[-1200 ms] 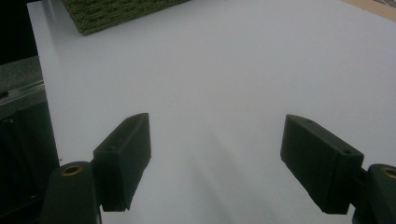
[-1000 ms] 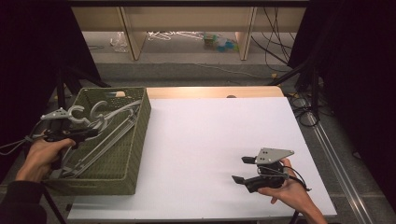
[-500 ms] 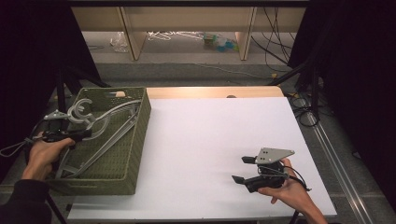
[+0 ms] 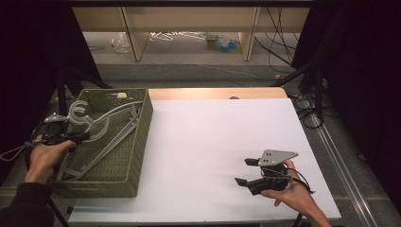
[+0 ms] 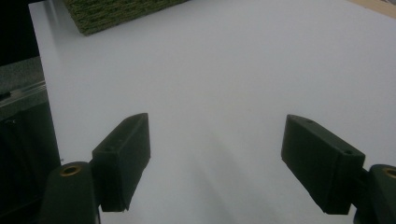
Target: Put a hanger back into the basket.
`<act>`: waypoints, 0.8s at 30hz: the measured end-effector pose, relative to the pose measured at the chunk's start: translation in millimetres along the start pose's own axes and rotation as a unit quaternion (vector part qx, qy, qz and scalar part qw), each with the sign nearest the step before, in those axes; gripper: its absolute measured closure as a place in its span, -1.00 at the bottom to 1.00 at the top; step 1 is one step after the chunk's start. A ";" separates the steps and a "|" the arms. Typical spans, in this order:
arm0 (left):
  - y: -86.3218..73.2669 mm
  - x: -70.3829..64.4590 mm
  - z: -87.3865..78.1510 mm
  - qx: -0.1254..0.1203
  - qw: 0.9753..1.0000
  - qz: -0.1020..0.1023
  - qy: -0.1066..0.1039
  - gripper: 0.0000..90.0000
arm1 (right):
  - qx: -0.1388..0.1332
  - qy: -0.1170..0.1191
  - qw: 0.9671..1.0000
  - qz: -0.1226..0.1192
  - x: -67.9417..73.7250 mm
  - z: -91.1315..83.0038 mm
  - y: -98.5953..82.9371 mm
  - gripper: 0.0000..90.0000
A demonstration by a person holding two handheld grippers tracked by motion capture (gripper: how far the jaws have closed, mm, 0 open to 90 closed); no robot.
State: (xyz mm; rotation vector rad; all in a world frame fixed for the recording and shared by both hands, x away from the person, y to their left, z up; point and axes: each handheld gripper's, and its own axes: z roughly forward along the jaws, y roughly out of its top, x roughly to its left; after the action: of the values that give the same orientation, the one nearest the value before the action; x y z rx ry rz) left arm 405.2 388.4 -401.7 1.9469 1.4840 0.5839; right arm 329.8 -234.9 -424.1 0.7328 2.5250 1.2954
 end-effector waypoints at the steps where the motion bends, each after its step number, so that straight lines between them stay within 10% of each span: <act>1: -1.0 0.5 0.1 0.001 1.000 0.000 0.003 0.56 | 0.000 0.003 1.000 -0.001 0.1 0.3 -0.1 -0.44; 12: -6.2 -1.5 -15.7 -0.045 0.999 -0.026 0.011 0.31 | 0.001 -0.001 1.000 0.006 -1.8 0.5 -1.4 -0.44; 21: -7.5 -48.2 -42.1 -0.129 0.988 -0.035 -0.081 0.05 | -0.011 -0.009 1.000 0.013 -2.8 -0.8 -1.1 -0.45; 24: -6.8 -66.1 -49.2 -0.141 0.986 -0.007 -0.085 0.00 | -0.014 -0.010 1.000 0.014 -3.5 -0.8 -1.1 -0.47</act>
State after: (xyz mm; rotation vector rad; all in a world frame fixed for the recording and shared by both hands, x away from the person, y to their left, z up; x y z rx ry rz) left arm 349.4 336.1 -370.1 1.7204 1.2374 0.5726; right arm 332.1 -237.7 -424.7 0.7754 2.4841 1.3225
